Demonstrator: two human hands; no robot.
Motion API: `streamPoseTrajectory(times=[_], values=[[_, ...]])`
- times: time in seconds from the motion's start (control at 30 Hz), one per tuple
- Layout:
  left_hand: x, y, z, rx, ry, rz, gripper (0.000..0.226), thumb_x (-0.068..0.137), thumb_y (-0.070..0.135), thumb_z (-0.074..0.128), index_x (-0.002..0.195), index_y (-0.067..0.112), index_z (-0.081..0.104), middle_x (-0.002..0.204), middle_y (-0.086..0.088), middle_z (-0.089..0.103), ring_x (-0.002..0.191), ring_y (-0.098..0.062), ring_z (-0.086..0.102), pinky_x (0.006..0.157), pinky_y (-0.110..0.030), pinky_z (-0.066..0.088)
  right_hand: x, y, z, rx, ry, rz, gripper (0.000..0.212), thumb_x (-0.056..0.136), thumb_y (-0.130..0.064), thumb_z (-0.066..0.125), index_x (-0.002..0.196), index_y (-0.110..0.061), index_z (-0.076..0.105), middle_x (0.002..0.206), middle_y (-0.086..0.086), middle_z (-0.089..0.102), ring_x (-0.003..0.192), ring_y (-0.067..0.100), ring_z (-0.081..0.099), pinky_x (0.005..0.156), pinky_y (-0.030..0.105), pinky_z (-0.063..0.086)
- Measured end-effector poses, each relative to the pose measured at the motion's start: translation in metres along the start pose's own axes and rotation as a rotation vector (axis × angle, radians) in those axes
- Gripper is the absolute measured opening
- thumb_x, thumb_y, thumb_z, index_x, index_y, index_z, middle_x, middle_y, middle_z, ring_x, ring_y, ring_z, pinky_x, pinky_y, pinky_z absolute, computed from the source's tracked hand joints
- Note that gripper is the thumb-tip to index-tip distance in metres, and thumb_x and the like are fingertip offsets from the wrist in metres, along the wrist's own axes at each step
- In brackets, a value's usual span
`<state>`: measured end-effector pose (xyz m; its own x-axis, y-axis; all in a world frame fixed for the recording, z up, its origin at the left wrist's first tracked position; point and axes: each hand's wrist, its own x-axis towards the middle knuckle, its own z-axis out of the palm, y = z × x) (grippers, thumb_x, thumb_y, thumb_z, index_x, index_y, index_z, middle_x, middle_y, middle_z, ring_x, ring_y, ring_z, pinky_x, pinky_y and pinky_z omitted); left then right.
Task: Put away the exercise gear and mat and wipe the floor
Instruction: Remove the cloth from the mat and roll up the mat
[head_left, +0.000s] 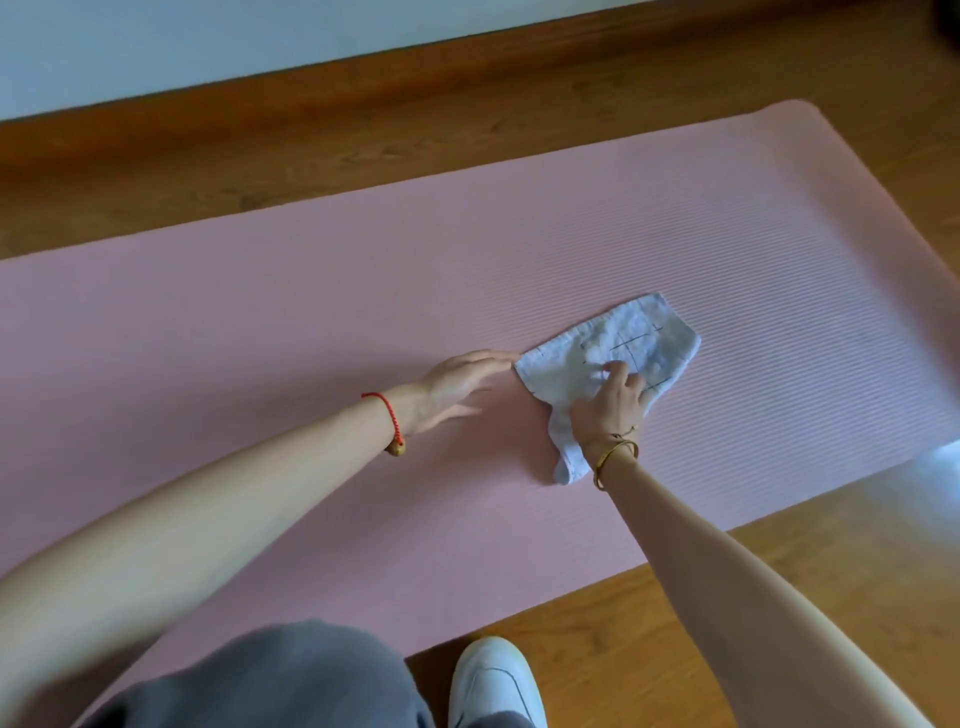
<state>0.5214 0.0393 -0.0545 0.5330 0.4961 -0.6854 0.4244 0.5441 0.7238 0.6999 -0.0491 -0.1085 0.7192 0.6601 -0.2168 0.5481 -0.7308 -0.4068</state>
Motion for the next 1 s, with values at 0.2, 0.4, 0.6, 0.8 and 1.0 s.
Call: streamPoseTrajectory(times=[0.2,0.4,0.6,0.8,1.0], values=[[-0.023,0.0,0.001,-0.007,0.046,0.099,0.036,0.104,0.028,0.047,0.139,0.025,0.055,0.139,0.009,0.049,0.137,-0.019,0.046,0.116,-0.048,0.038,0.008,0.002,-0.015,0.036,-0.136,-0.16,0.04,0.078,0.004,0.054,0.118,-0.001,0.053,0.111,0.019,0.057,0.099,0.035,0.056,0.073,0.03,0.037],[-0.043,-0.013,-0.006,0.112,0.069,0.171,0.06,0.093,0.025,0.068,0.146,0.037,0.043,0.153,0.01,0.04,0.136,-0.012,0.044,0.106,-0.036,0.043,-0.012,-0.04,-0.024,0.325,-0.237,-0.037,0.021,0.086,-0.005,0.052,0.09,0.005,0.07,0.077,0.019,0.066,0.071,0.015,0.054,0.064,0.032,0.05],[-0.074,-0.022,-0.037,0.176,0.124,0.411,0.076,0.085,-0.005,0.071,0.125,0.052,0.041,0.123,0.015,0.06,0.111,0.002,0.06,0.086,-0.015,0.05,-0.051,-0.123,-0.028,0.91,-0.682,-0.038,0.016,0.093,-0.001,0.049,0.091,0.004,0.065,0.078,0.014,0.062,0.074,0.022,0.064,0.076,0.037,0.059],[-0.114,-0.028,-0.114,0.149,0.41,0.439,0.04,0.087,0.005,0.063,0.122,0.024,0.061,0.104,0.018,0.07,0.097,0.002,0.065,0.076,-0.005,0.047,-0.077,-0.189,-0.007,0.971,-0.962,-0.217,0.019,0.093,-0.001,0.051,0.106,0.002,0.065,0.097,0.017,0.065,0.092,0.025,0.066,0.09,0.041,0.056],[-0.171,-0.067,-0.177,-0.071,0.664,0.324,0.029,0.098,0.014,0.058,0.121,0.031,0.055,0.117,0.007,0.068,0.112,-0.012,0.065,0.089,-0.024,0.052,-0.11,-0.251,0.038,0.807,-1.004,-0.373,0.03,0.081,-0.018,0.058,0.109,-0.014,0.067,0.109,-0.003,0.065,0.097,0.014,0.058,0.082,0.028,0.049]])
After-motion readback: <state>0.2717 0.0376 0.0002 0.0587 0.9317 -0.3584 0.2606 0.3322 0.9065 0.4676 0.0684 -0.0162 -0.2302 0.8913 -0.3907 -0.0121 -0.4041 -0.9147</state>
